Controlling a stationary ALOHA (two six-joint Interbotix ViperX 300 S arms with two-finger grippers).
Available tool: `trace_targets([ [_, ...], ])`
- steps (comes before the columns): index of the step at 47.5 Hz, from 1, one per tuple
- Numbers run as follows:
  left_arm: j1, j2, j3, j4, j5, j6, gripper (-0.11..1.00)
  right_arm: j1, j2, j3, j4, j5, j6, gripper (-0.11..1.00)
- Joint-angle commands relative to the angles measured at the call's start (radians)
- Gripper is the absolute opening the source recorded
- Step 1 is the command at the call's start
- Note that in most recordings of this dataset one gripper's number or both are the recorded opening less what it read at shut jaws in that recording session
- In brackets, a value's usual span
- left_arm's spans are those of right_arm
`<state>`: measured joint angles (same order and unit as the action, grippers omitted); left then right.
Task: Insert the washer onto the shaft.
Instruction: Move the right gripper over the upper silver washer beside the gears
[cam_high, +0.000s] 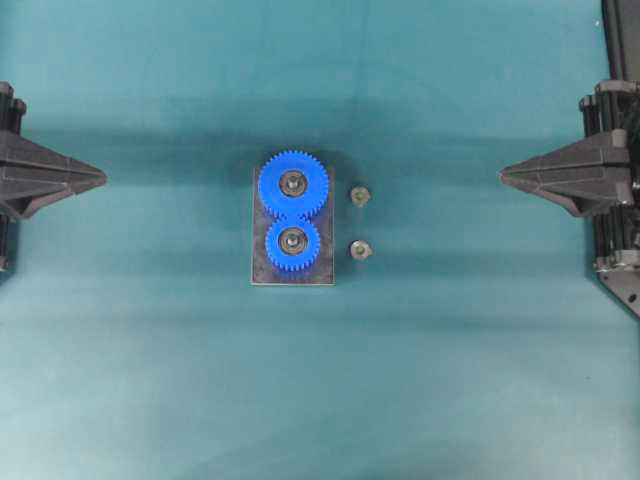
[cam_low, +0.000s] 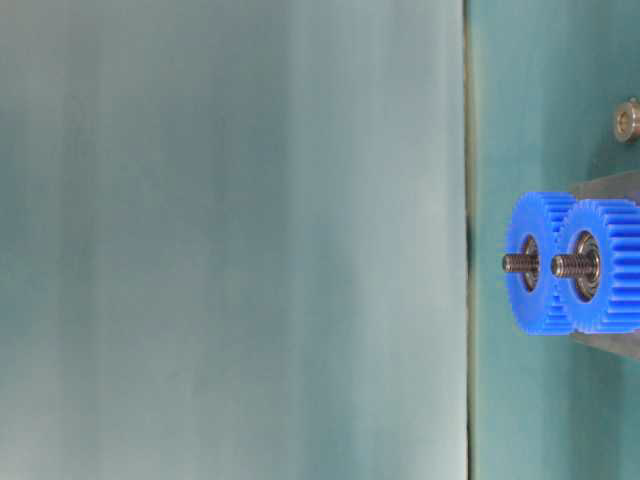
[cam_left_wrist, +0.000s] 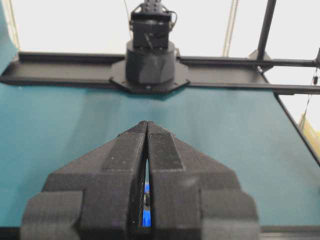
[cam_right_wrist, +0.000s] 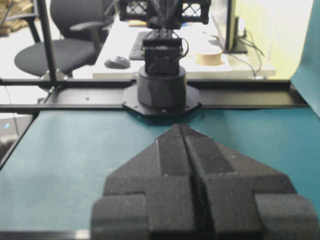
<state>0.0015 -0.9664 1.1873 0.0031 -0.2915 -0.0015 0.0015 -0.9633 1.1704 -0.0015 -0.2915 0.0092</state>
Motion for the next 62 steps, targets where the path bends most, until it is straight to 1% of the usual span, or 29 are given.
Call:
trace_targets([
  [1,-0.023,0.02,-0.049,0.005,-0.006,-0.035,0.01,-0.035,0.014,-0.032,0.025,0.003,0.009,0.02],
  [3,-0.023,0.029,-0.061,0.005,0.0,-0.043,0.01,-0.052,0.023,-0.049,0.078,0.04,0.017,0.02],
  [5,-0.023,0.04,-0.075,0.005,0.012,-0.046,0.01,-0.072,0.04,-0.067,0.133,0.104,0.029,0.02],
  [7,-0.021,0.049,-0.089,0.006,0.034,-0.046,0.01,-0.098,0.061,-0.095,0.161,0.178,0.035,0.02],
  [10,-0.021,0.061,-0.109,0.009,0.087,-0.044,0.01,-0.127,0.097,-0.135,0.156,0.288,0.035,0.02],
  [13,-0.02,0.078,-0.133,0.011,0.16,-0.041,0.01,-0.138,0.133,-0.169,0.149,0.38,0.034,0.02],
  [16,-0.02,0.092,-0.15,0.011,0.219,-0.041,0.01,-0.153,0.187,-0.206,0.123,0.459,0.034,0.02],
  [20,-0.02,0.1,-0.163,0.012,0.272,-0.041,0.01,-0.166,0.262,-0.244,0.094,0.525,0.034,0.02],
  [24,-0.02,0.098,-0.166,0.012,0.295,-0.041,0.01,-0.172,0.348,-0.27,0.071,0.558,0.034,0.02],
  [29,-0.02,0.094,-0.166,0.012,0.308,-0.041,0.01,-0.181,0.468,-0.299,0.054,0.569,0.032,0.02],
  [36,-0.02,0.084,-0.167,0.011,0.322,-0.041,0.01,-0.192,0.603,-0.341,0.052,0.586,0.034,0.02],
  [43,-0.02,0.081,-0.17,0.012,0.342,-0.041,0.01,-0.209,0.732,-0.408,0.052,0.68,0.028,0.02],
  [45,-0.02,0.081,-0.17,0.012,0.345,-0.041,0.01,-0.212,0.761,-0.423,0.051,0.695,0.025,0.03],
  [48,-0.02,0.081,-0.17,0.012,0.345,-0.041,0.01,-0.215,0.798,-0.44,0.051,0.701,0.014,0.13],
  [50,-0.02,0.081,-0.17,0.012,0.345,-0.041,0.01,-0.215,0.822,-0.448,0.051,0.698,0.005,0.22],
  [58,-0.02,0.081,-0.173,0.012,0.345,-0.041,0.01,-0.209,0.908,-0.486,0.051,0.687,-0.037,0.72],
  [61,-0.02,0.081,-0.178,0.012,0.345,-0.041,0.01,-0.204,0.933,-0.502,0.051,0.684,-0.048,0.87],
  [62,-0.02,0.081,-0.179,0.011,0.347,-0.041,0.01,-0.204,0.94,-0.506,0.051,0.683,-0.052,0.89],
])
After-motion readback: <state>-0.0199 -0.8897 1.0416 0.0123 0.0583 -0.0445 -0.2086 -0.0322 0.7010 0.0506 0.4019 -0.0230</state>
